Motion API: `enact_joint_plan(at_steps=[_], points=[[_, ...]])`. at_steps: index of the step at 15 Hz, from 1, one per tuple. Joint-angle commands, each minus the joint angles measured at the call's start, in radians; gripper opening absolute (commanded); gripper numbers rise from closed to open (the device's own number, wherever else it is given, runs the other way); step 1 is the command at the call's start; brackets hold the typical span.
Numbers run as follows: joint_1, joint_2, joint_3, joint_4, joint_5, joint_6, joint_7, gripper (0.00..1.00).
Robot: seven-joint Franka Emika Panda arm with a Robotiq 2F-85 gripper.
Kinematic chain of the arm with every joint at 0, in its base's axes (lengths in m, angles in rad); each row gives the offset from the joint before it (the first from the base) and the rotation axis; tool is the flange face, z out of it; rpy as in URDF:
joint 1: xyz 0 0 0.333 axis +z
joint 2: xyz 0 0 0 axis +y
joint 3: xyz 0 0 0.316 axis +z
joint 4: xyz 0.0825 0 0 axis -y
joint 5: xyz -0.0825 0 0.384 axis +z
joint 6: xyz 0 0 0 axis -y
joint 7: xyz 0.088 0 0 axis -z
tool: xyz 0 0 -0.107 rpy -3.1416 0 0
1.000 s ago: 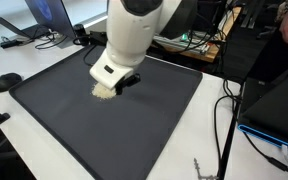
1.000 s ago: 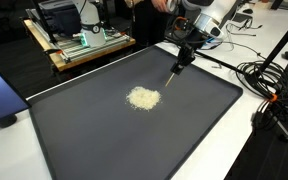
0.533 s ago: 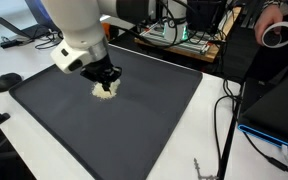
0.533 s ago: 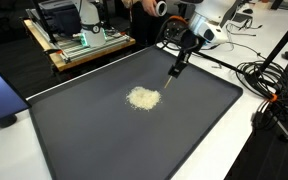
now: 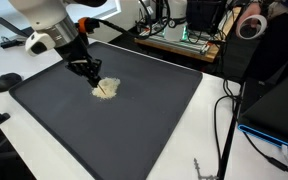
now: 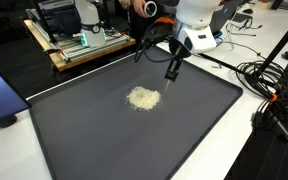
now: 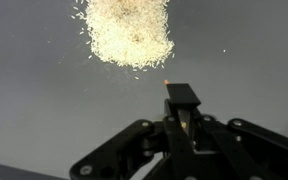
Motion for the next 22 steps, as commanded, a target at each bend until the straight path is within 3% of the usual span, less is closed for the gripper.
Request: enact_joint_plan(at_steps=[1,8,16,22], points=[[-0.062,-0.023,0.013,-0.023,0.11,0.045,-0.043,0.03],[-0.158,-0.06,0.015,-0.101,0.241,0.126,-0.12,0.03],[-0.239,-0.144,0.008,-0.302,0.365,0.225,-0.197,0.03],[-0.285,-0.208,0.026,-0.481,0.568,0.382,-0.273,0.03]])
